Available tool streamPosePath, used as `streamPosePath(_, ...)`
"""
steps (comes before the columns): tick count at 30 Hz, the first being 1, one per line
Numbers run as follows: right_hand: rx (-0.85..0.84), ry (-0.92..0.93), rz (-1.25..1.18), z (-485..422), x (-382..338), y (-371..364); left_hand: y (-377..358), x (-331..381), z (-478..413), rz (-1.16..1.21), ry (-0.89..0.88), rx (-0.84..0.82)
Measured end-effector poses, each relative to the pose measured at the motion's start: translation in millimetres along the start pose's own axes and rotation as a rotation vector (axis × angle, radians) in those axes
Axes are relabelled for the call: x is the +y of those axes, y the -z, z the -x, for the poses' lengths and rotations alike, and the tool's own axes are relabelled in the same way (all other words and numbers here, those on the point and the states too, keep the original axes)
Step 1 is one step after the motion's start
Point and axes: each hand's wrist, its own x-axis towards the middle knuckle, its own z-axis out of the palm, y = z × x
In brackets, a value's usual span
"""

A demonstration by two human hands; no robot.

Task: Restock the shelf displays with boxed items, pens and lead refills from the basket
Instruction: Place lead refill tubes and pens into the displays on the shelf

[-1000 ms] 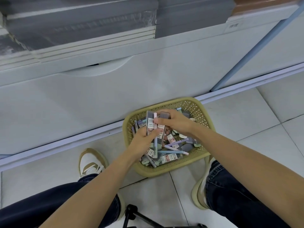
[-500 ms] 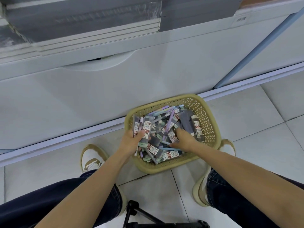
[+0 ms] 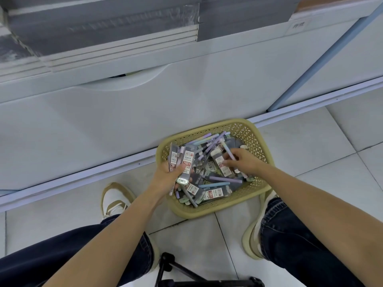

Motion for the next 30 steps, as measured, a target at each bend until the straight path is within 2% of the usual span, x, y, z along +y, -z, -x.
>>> streamPosePath(4,0.018,0.102,-0.343,8.1,-28.1,21.2,-2.1,6.8,2.2,0.074,-0.053,-0.012)
streamPosePath(9,-0.055,0.237,-0.502,17.5,-65.9,14.2,-10.8,21.1,10.7,0.180,-0.092,-0.047)
streamPosePath(12,-0.012,0.292,-0.492,22.6,-82.8,4.1,-18.7,32.9,19.0,0.188,-0.108,-0.056)
streamPosePath(19,0.094,0.383,-0.362,52.3,-120.4,15.3,-21.3,72.2,49.2,0.180,-0.205,0.033)
streamPosePath(24,0.229,0.500,-0.307,89.5,-162.1,39.4,-17.5,113.6,83.1,0.151,-0.380,0.037)
streamPosePath(30,0.071,0.617,-0.391,151.1,-217.0,78.9,-11.2,163.3,137.9,0.145,-0.548,0.010)
